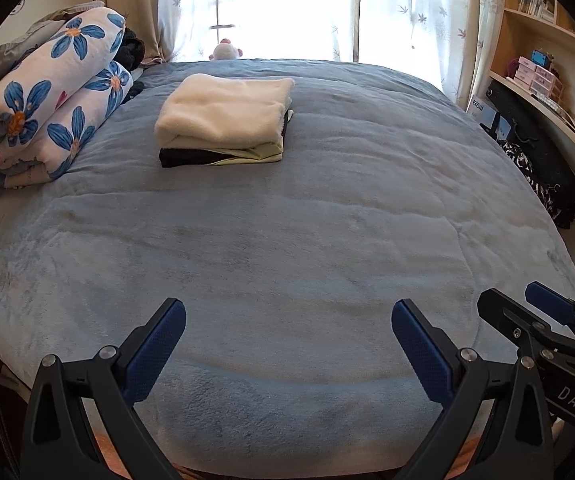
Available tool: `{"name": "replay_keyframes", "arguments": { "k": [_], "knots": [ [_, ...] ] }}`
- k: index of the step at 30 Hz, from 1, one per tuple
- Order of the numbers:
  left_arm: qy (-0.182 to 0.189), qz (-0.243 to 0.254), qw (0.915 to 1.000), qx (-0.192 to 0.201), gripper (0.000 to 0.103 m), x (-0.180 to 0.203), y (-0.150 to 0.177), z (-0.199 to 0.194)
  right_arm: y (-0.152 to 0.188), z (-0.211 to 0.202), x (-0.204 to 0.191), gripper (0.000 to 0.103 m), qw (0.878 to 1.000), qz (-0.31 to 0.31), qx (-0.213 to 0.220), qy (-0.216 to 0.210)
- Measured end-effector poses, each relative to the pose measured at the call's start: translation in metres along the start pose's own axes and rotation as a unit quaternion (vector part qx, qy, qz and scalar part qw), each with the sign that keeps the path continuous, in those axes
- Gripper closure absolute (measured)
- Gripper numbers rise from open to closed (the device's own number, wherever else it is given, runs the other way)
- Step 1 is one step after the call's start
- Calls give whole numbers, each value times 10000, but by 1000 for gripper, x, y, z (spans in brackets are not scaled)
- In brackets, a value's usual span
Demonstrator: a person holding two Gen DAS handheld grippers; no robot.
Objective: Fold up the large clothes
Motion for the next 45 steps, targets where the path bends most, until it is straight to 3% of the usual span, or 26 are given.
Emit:
{"name": "replay_keyframes", "arguments": {
  "k": [45],
  "knots": [
    [-136, -27, 9999, 1, 1, -1, 2, 0, -2, 1, 2, 20, 10000, -25, -10, 31]
  ]
}}
Point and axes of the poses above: each gripper's, at about its wrist camera, not at the fingertips, and z roughly the way its jaws point, x to its right, y to its underside, the point moved 1 cm from there along z, roughly the way its jaws point, and after that the axes turned 9 degrees about -z, right-handed, at the moved point
